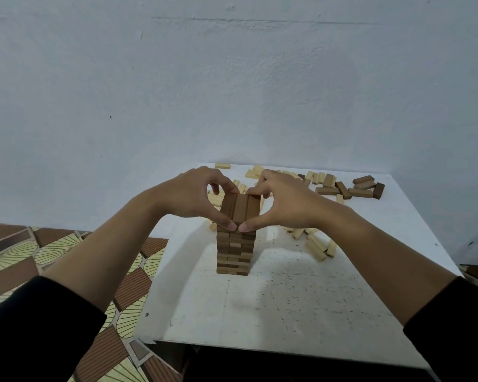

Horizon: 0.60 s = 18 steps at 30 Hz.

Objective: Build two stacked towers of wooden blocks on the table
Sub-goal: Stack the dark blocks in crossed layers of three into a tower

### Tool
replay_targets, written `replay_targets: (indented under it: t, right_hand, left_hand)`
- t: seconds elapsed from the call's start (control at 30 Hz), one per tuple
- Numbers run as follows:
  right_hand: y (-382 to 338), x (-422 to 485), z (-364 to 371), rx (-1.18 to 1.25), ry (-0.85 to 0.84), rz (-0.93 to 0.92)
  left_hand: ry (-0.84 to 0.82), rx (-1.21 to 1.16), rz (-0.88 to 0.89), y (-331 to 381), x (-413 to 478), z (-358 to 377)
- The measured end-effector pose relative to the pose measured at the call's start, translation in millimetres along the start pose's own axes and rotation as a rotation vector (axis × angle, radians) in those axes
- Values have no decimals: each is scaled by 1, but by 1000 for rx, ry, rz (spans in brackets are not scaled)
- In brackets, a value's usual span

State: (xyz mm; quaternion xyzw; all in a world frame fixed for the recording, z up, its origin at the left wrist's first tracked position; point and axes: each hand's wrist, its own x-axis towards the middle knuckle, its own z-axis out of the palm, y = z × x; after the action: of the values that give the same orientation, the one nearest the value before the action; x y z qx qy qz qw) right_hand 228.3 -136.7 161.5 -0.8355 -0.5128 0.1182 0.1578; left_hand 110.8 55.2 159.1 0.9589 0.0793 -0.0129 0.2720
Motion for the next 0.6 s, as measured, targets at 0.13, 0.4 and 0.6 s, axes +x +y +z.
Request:
replay_targets:
  t: [0.13,0.4,0.6]
  right_hand:
    - [2,0,1,22,13,11]
    - [0,-6,3,72,40,20]
    - [1,-5,4,76,44,18]
  left_hand:
    - [-9,-33,4,-1,-1,2]
    - [14,-88,22,-4,-4,5]
    - [10,-112,17,-5,-5,7]
